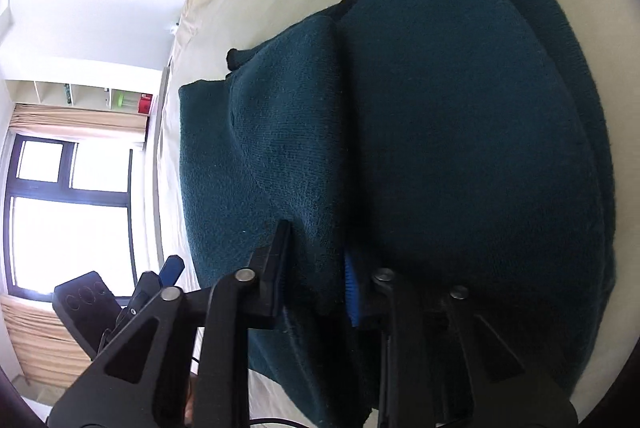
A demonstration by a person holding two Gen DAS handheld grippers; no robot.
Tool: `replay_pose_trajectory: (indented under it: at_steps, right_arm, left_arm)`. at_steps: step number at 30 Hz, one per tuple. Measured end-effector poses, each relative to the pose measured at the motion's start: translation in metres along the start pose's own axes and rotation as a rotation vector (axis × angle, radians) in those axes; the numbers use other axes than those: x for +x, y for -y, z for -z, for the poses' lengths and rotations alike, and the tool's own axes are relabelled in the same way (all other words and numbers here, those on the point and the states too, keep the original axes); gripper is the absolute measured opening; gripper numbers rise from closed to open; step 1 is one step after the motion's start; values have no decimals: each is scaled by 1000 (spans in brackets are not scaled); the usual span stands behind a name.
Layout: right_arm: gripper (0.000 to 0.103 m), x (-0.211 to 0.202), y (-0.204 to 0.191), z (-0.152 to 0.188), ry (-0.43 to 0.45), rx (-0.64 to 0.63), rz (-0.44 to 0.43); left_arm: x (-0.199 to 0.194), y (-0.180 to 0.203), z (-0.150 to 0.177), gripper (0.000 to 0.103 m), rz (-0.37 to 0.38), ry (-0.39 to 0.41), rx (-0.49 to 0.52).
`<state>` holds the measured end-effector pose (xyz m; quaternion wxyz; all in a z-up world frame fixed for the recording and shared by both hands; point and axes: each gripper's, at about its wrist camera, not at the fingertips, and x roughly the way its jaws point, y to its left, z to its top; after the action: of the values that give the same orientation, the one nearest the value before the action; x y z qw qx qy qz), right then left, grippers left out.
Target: Fold small clothes
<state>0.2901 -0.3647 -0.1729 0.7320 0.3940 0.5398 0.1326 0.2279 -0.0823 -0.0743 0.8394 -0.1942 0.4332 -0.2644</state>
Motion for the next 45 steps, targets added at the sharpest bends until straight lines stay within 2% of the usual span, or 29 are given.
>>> replay_pose_trajectory:
  at_steps: [3, 9, 13, 16, 18, 19, 21, 23, 24, 26, 27, 28, 30, 32, 33, 35, 36, 37, 38, 39, 41, 43, 45]
  right_arm:
    - [15, -20, -7, 4, 34, -53, 9]
    - [15, -68, -6, -3, 93, -131, 46]
    - [15, -98, 18, -4, 116, -115, 68]
    - [14, -105, 43, 2, 116, -95, 75]
    - [14, -101, 59, 8, 109, -73, 86]
    - [14, -93, 65, 9, 109, -63, 83]
    - [14, -91, 81, 10, 132, -25, 8]
    - [17, -90, 82, 13, 146, -14, -30]
    - [19, -94, 81, 13, 151, -16, -30]
    - [37, -103, 72, 16, 180, -35, 42]
    - [48, -113, 68, 17, 223, -47, 88]
    - [56, -124, 67, 15, 263, -52, 91]
    - [65, -138, 69, 12, 320, -40, 58]
    - [68, -131, 68, 1, 294, -35, 36]
    - [68, -122, 65, -9, 247, -50, 40]
    - [68, -88, 63, -15, 177, -72, 47]
    - [68, -79, 58, -17, 184, -91, 57]
    - [66, -75, 58, -17, 183, -101, 59]
    - [60, -72, 53, -18, 174, -112, 69]
    - [48, -72, 51, -16, 164, -133, 97]
    - [39, -67, 45, -12, 141, -174, 153]
    - [29, -67, 44, -11, 139, -157, 158]
    - [24, -70, 38, -6, 153, -158, 178]
  left_arm:
    - [3, 2, -2, 56, -10, -5, 9]
    - [18, 20, -4, 58, -18, -28, 48]
    - [34, 36, -6, 59, -22, -45, 80]
    - [54, 48, -6, 72, -59, -65, 114]
    - [72, 51, -2, 72, -91, -106, 129]
    - [82, 51, 0, 72, -108, -134, 129]
    - [90, 51, 5, 73, -113, -152, 127]
    - [89, 50, 5, 76, -134, -142, 130]
    - [86, 49, 5, 76, -142, -126, 129]
    - [80, 50, 0, 76, -167, -90, 126]
    - [80, 50, -2, 78, -178, -79, 126]
    - [82, 51, -5, 81, -190, -79, 130]
    - [93, 52, -11, 84, -210, -102, 142]
    - [108, 46, -14, 92, -203, -143, 123]
    - [118, 39, -14, 92, -175, -185, 92]
    - [125, 25, -12, 90, -122, -195, 32]
    - [125, 25, -12, 89, -122, -192, 43]
    - [124, 28, -12, 81, -125, -191, 61]
    - [124, 30, -11, 63, -107, -200, 74]
    - [124, 31, -10, 56, -71, -219, 64]
    - [122, 36, -11, 49, -70, -229, 64]
    - [114, 39, -9, 44, -65, -232, 78]
    - [98, 41, -6, 41, -62, -231, 80]
